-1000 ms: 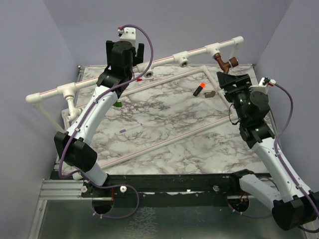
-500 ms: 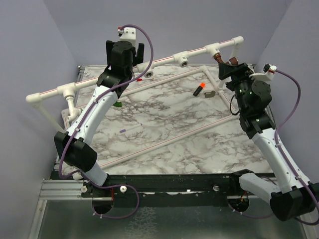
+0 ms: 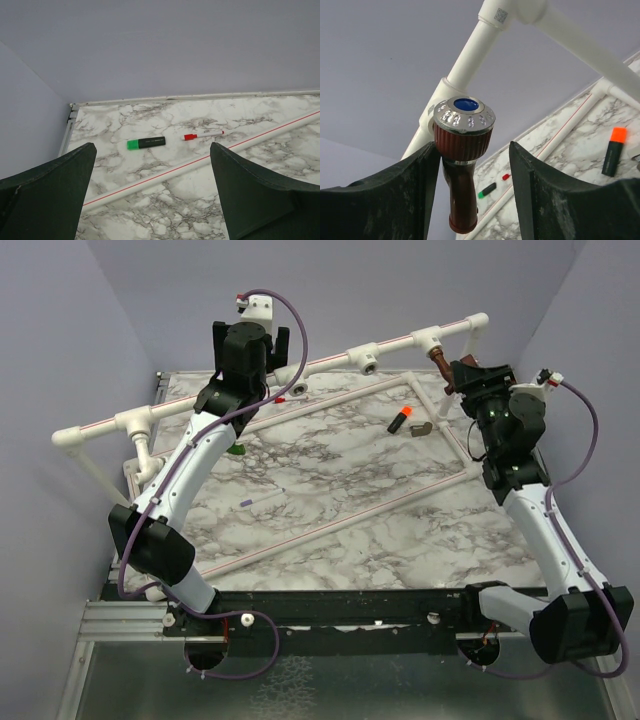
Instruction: Install the water faucets
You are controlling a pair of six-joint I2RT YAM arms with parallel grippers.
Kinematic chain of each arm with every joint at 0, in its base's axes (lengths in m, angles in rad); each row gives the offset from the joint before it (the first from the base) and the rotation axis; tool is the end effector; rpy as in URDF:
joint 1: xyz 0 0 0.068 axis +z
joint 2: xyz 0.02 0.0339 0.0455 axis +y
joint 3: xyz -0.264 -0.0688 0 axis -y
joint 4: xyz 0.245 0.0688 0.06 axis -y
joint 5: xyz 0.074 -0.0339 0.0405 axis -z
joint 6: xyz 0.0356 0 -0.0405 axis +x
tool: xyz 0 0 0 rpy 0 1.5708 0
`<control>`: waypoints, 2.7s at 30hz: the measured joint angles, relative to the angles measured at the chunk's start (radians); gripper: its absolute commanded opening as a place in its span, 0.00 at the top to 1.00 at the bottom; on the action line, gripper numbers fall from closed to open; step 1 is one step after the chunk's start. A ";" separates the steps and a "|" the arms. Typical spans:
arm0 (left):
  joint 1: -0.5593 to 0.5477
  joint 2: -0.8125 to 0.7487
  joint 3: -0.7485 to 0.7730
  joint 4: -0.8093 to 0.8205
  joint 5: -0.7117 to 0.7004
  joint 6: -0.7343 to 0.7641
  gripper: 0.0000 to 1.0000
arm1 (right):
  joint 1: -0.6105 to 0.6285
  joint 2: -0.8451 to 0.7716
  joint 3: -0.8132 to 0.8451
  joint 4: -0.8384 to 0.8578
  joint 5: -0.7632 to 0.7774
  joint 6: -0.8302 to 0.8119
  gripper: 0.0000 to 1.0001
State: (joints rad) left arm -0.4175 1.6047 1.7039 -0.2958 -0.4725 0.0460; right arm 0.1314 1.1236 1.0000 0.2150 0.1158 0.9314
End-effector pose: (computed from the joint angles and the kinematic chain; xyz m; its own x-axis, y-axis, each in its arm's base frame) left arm 0.3452 -0.1354 0.4407 -0.1805 0.1249 -0.9756 -0.0387 0.9902 0.1339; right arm 0.2635 0.0307 0.3909 0.0411 0.8094 -0.5858 -0.0822 0.5870 0.8054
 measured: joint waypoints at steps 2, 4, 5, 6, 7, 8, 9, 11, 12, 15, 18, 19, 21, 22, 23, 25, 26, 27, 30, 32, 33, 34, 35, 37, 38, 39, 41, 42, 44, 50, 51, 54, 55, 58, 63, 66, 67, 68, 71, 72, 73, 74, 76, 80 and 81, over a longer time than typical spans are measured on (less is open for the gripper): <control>0.000 0.000 0.000 0.000 0.000 0.000 0.03 | -0.012 0.009 -0.011 0.025 -0.029 0.045 0.51; 0.000 0.000 0.000 0.000 0.000 0.001 0.03 | -0.021 0.018 -0.025 0.063 -0.063 0.101 0.60; 0.000 0.000 0.000 0.000 0.000 0.001 0.03 | -0.023 0.021 -0.033 0.085 -0.080 0.127 0.63; 0.000 0.000 -0.001 0.000 0.000 0.002 0.03 | -0.023 0.022 -0.042 0.109 -0.094 0.152 0.66; 0.000 0.000 -0.001 0.000 0.000 0.002 0.03 | -0.024 0.022 -0.053 0.130 -0.106 0.181 0.69; 0.000 0.000 -0.001 0.000 0.000 0.003 0.03 | -0.026 0.022 -0.064 0.147 -0.113 0.206 0.73; 0.000 0.000 -0.001 0.000 0.000 0.003 0.03 | -0.029 0.022 -0.076 0.166 -0.124 0.233 0.77; -0.001 0.000 -0.001 0.000 0.000 0.004 0.03 | -0.034 0.023 -0.098 0.201 -0.139 0.291 0.84; -0.001 0.000 -0.001 0.000 -0.001 0.005 0.03 | -0.035 0.023 -0.110 0.221 -0.145 0.320 0.87; -0.001 0.000 -0.001 -0.001 -0.001 0.005 0.03 | -0.041 0.025 -0.132 0.257 -0.157 0.401 0.99; -0.001 0.000 -0.001 -0.001 -0.001 0.006 0.03 | -0.044 0.028 -0.149 0.279 -0.164 0.489 0.99; -0.001 0.000 -0.001 -0.001 -0.001 0.007 0.03 | -0.045 0.028 -0.153 0.283 -0.166 0.520 1.00; -0.001 0.000 -0.001 -0.001 -0.001 0.008 0.03 | -0.047 0.029 -0.157 0.283 -0.171 0.578 0.99; -0.001 0.000 -0.001 -0.001 -0.001 0.008 0.03 | -0.047 0.029 -0.157 0.280 -0.172 0.604 0.99; -0.001 0.000 -0.001 -0.001 -0.002 0.008 0.03 | -0.047 0.030 -0.157 0.276 -0.174 0.631 1.00; -0.001 0.000 -0.001 -0.001 -0.003 0.008 0.03 | -0.049 0.032 -0.157 0.268 -0.183 0.690 0.99; -0.001 0.000 -0.001 -0.001 -0.003 0.008 0.03 | -0.051 0.034 -0.157 0.266 -0.190 0.719 1.00; -0.001 0.000 -0.001 0.000 -0.004 0.008 0.03 | -0.053 0.035 -0.157 0.263 -0.196 0.743 1.00; -0.001 0.000 -0.001 0.000 -0.006 0.009 0.03 | -0.056 0.036 -0.156 0.253 -0.208 0.793 0.99; -0.001 0.000 -0.001 0.000 -0.007 0.010 0.03 | -0.057 0.036 -0.156 0.249 -0.212 0.808 0.94; -0.001 0.000 -0.001 0.000 -0.007 0.011 0.03 | -0.057 0.035 -0.156 0.248 -0.213 0.810 0.85; -0.001 0.000 -0.001 0.000 -0.007 0.011 0.03 | -0.057 0.035 -0.156 0.247 -0.214 0.811 0.78; -0.001 0.000 -0.001 0.000 -0.007 0.011 0.03 | -0.057 0.034 -0.154 0.244 -0.214 0.809 0.71; -0.001 0.000 -0.001 0.000 -0.007 0.012 0.03 | -0.057 0.032 -0.148 0.230 -0.214 0.797 0.55; -0.001 0.000 -0.001 0.000 -0.007 0.012 0.03 | -0.057 0.032 -0.143 0.219 -0.214 0.790 0.48; -0.001 0.000 -0.001 0.000 -0.007 0.011 0.03 | -0.057 0.029 -0.139 0.211 -0.223 0.785 0.42; -0.004 0.000 -0.001 0.002 -0.007 0.011 0.03 | -0.046 0.016 -0.139 0.199 -0.259 0.761 0.35; -0.004 0.000 -0.001 0.001 -0.007 0.012 0.03 | -0.041 0.007 -0.139 0.194 -0.270 0.752 0.32; -0.003 0.000 -0.001 0.002 -0.007 0.011 0.03 | -0.032 -0.012 -0.139 0.190 -0.291 0.724 0.28; -0.003 0.000 -0.001 0.002 -0.007 0.012 0.03 | -0.032 -0.072 -0.139 0.143 -0.305 0.615 0.23; -0.003 0.000 -0.001 0.002 -0.007 0.011 0.03 | -0.032 -0.081 -0.139 0.130 -0.305 0.593 0.22; -0.004 0.000 -0.001 0.002 -0.007 0.011 0.03 | -0.032 -0.101 -0.136 0.085 -0.306 0.529 0.22; -0.003 0.000 -0.001 0.002 -0.007 0.011 0.03 | -0.032 -0.106 -0.134 0.067 -0.307 0.505 0.22; -0.004 0.000 -0.001 0.002 -0.007 0.011 0.03 | -0.032 -0.118 -0.119 0.012 -0.308 0.432 0.22; -0.004 0.000 -0.001 0.002 -0.007 0.011 0.03 | -0.032 -0.160 -0.101 -0.070 -0.300 0.262 0.22; -0.003 0.000 -0.001 0.002 -0.007 0.011 0.03 | -0.032 -0.190 -0.083 -0.106 -0.279 0.113 0.22; -0.004 0.000 -0.001 0.002 -0.007 0.011 0.03 | -0.031 -0.198 -0.076 -0.114 -0.269 0.058 0.23; -0.004 0.000 -0.001 0.002 -0.007 0.011 0.03 | -0.032 -0.206 -0.068 -0.120 -0.257 0.000 0.22; -0.004 0.000 -0.001 0.002 -0.007 0.011 0.03 | -0.032 -0.225 -0.050 -0.128 -0.220 -0.178 0.22; -0.004 0.000 -0.001 0.002 -0.007 0.011 0.03 | -0.032 -0.229 -0.047 -0.127 -0.209 -0.238 0.22; -0.004 0.000 -0.001 0.001 -0.007 0.011 0.03 | -0.032 -0.233 -0.046 -0.125 -0.201 -0.304 0.22; -0.004 0.000 -0.001 0.001 -0.007 0.011 0.03 | -0.032 -0.235 -0.046 -0.119 -0.195 -0.373 0.20; -0.004 0.000 -0.001 0.001 -0.007 0.011 0.03 | -0.032 -0.235 -0.047 -0.096 -0.187 -0.514 0.19; -0.004 0.000 -0.001 0.000 -0.007 0.011 0.03 | -0.032 -0.234 -0.056 -0.036 -0.198 -0.812 0.19; -0.004 0.000 -0.001 0.000 -0.007 0.011 0.03 | -0.032 -0.233 -0.058 -0.023 -0.209 -0.883 0.19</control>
State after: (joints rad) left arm -0.4213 1.6043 1.7031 -0.2955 -0.4797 0.0574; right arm 0.0998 0.8902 0.9424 0.1925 -0.0929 0.0486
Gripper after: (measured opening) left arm 0.970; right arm 0.813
